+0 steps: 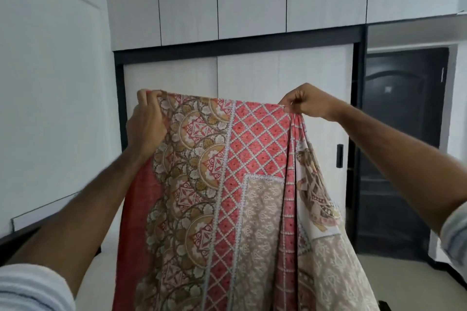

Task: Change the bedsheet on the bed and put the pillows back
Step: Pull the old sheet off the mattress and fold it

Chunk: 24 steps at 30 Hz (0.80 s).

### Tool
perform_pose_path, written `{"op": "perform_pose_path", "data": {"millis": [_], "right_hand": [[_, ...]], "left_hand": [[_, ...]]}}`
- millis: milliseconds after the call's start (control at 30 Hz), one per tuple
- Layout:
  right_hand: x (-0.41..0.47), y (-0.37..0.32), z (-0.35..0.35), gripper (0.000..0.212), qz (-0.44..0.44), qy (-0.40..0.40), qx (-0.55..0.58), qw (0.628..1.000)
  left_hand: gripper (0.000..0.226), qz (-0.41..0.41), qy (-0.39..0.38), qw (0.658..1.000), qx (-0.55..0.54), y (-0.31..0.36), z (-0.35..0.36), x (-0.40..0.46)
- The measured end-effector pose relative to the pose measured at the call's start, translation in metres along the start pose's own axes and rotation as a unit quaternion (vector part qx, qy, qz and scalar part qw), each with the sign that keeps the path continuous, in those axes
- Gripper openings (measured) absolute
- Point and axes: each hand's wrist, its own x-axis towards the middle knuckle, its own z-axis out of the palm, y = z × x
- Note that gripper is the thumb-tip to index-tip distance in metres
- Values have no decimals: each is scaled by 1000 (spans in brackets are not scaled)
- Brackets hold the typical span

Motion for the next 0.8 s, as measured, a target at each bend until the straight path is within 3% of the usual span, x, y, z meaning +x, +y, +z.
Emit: {"op": "perform_pose_path", "data": {"millis": [133,267,333,467,667,800], "right_hand": [[9,40,40,32,51,34,-84,995],[18,89,90,29,57,37,-125,990],[17,115,120,30,84,24,-112,990],[13,171,180,31,144,-17,-51,988],[-3,230,276,18,206,-73,32,975],[-8,238,330,18,235,-91,68,965]], "left_hand": [[51,66,-27,997,22,-16,49,-19],[32,-1,-25,997,-72,-22,103,-47],[23,-56,-8,991,-118,-27,129,-65],[29,-114,-38,979,-166,-38,182,-114],[42,-151,-120,967,-168,-49,244,-201],[45,-115,-174,960,-188,-36,261,-254]]}}
